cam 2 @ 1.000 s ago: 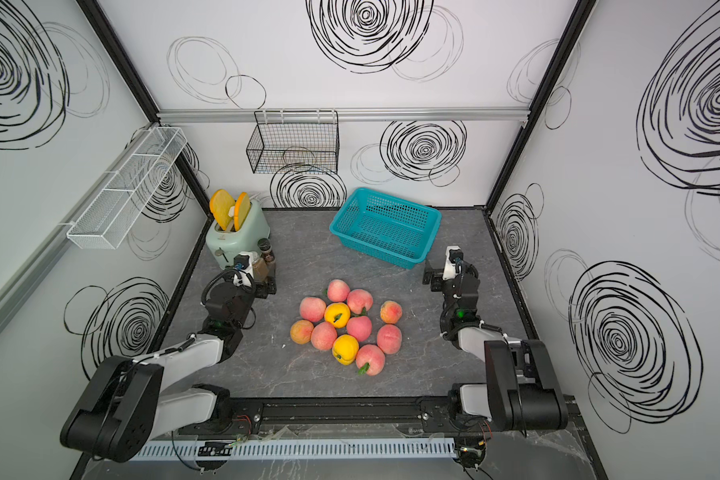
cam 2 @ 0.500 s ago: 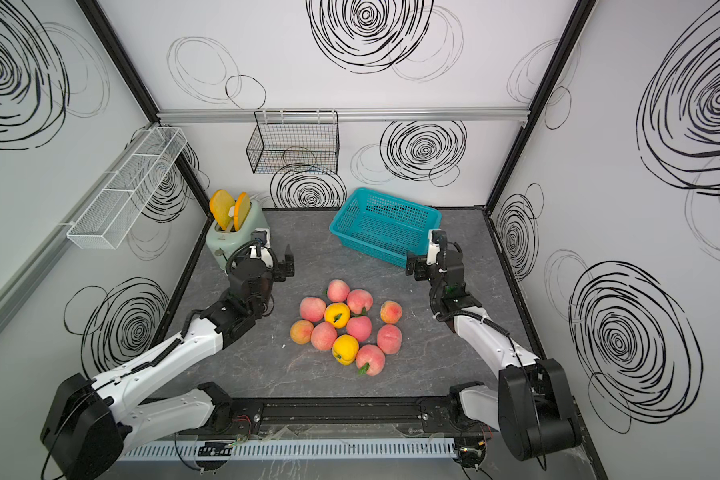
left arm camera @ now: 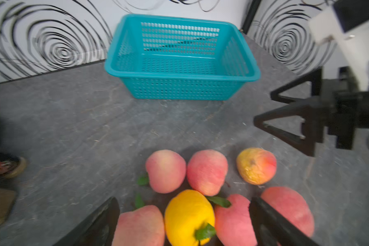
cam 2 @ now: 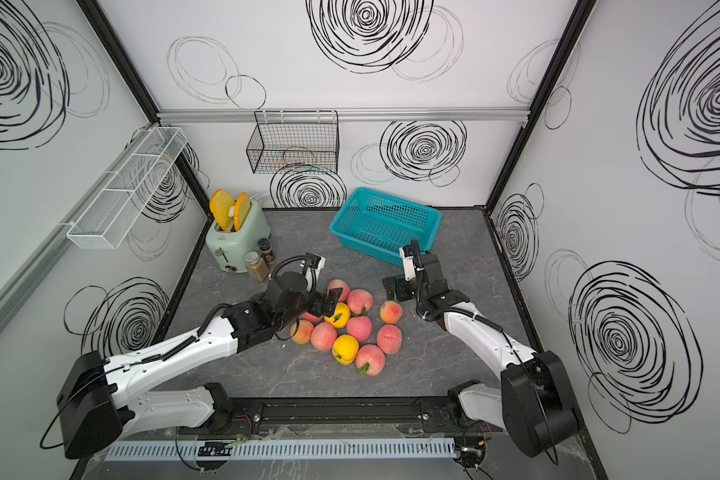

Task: Put the peaches into the basket
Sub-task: Pick up the peach from the center of the board.

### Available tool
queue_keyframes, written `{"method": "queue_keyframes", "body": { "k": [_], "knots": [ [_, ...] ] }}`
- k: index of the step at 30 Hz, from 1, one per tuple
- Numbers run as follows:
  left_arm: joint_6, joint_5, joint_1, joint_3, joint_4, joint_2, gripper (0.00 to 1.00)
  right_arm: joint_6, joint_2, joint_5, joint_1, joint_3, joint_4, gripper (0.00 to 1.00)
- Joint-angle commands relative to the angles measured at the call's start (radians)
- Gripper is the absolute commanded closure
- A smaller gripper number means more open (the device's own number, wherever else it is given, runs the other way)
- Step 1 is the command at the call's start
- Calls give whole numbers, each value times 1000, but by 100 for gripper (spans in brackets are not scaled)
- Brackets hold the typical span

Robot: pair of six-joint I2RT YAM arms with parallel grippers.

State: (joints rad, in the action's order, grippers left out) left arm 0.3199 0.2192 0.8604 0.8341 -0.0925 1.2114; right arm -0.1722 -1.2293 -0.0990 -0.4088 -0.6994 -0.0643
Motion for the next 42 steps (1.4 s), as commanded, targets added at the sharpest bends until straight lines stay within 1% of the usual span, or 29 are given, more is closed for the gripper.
{"method": "queue_keyframes", "body": {
  "k": [1, 7, 12, 15, 24, 38, 40, 42],
  "knots": [
    [80, -114, 33, -5, -9, -13, 2, -32, 30, -30, -30, 1, -74, 1],
    [144, -213, 42, -80, 50, -57, 2, -46, 25, -27, -82, 31, -115, 1],
    [162, -244, 43, -140, 78, -98, 2, -61, 29, 0, -115, 59, -129, 1],
    [172, -262, 43, -176, 96, -124, 2, -71, 24, 8, -117, 80, -120, 1],
    [214, -323, 36, -277, 176, -172, 2, -83, -53, 30, -117, 101, -85, 1],
    [216, -411, -54, -332, 236, -196, 2, -87, -157, 35, -116, 65, -77, 0],
    [214, -424, -65, -338, 243, -198, 2, -84, -165, 35, -116, 61, -78, 3],
    [214, -435, -77, -344, 246, -201, 2, -83, -171, 34, -116, 58, -77, 8]
  ]
}}
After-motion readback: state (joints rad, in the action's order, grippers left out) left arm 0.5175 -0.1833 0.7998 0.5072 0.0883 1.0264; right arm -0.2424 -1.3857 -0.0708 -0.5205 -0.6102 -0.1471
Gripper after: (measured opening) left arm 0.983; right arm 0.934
